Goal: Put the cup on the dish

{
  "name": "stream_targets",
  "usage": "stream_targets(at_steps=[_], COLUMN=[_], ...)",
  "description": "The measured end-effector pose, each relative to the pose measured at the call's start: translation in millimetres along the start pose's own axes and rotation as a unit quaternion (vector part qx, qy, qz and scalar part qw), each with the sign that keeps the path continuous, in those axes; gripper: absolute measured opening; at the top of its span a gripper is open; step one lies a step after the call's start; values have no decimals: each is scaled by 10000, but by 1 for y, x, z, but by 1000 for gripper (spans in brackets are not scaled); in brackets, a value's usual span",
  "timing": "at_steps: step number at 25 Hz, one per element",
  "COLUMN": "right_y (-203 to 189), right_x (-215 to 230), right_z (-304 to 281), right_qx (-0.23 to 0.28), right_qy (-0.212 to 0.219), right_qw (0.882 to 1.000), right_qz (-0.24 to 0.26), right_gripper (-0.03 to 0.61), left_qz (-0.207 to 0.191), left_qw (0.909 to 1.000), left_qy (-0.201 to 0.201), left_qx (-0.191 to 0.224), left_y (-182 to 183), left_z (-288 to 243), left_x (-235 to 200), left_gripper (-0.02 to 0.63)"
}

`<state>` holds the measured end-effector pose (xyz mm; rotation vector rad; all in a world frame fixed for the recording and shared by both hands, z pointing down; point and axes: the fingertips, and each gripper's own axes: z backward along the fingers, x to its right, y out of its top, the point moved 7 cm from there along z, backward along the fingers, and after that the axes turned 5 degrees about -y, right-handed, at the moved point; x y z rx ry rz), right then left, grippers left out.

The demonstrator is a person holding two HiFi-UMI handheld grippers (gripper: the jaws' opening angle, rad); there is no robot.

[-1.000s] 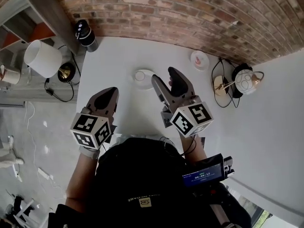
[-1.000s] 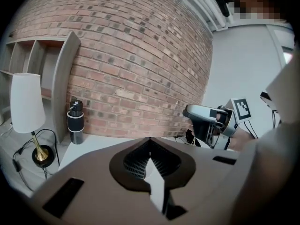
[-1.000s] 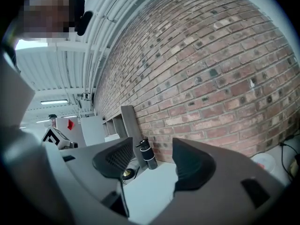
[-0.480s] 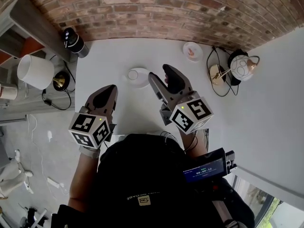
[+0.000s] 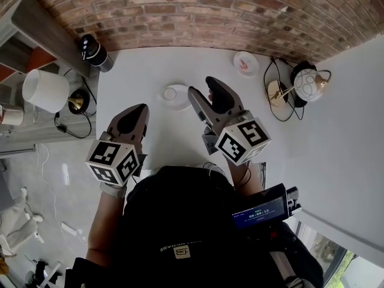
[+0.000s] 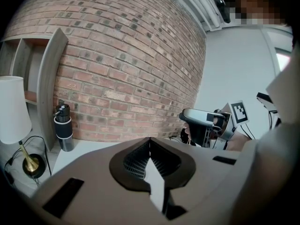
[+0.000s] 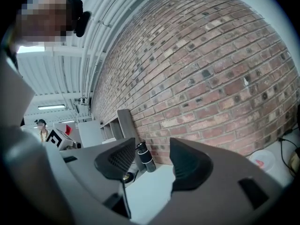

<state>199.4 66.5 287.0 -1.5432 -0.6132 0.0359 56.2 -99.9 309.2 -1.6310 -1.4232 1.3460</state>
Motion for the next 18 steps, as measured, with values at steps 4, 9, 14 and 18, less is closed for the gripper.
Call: stream_targets(at_steps=[4, 9, 14, 18], right_y=[-3, -3, -5, -6], right_x=[-1, -1, -2, -4], right_z=[-1, 0, 3, 5], right_qx=[-72, -96, -124, -98], right_qy=[9, 12, 27, 41], right_qw=[10000, 9999, 9999, 9999], right_qz=[8, -59, -18, -49], right_gripper=[234, 233, 235, 234], left_qz=[25, 64, 58, 56], left_qw=[10000, 10000, 10000, 10000], left_qy=[16, 59, 60, 63], left_qx=[-14, -12, -4, 0], left_y=[-3, -4, -6, -7], left_z=[2, 5, 7, 10], left_x=[-1, 0, 3, 5], left_gripper=[5, 5, 5, 5])
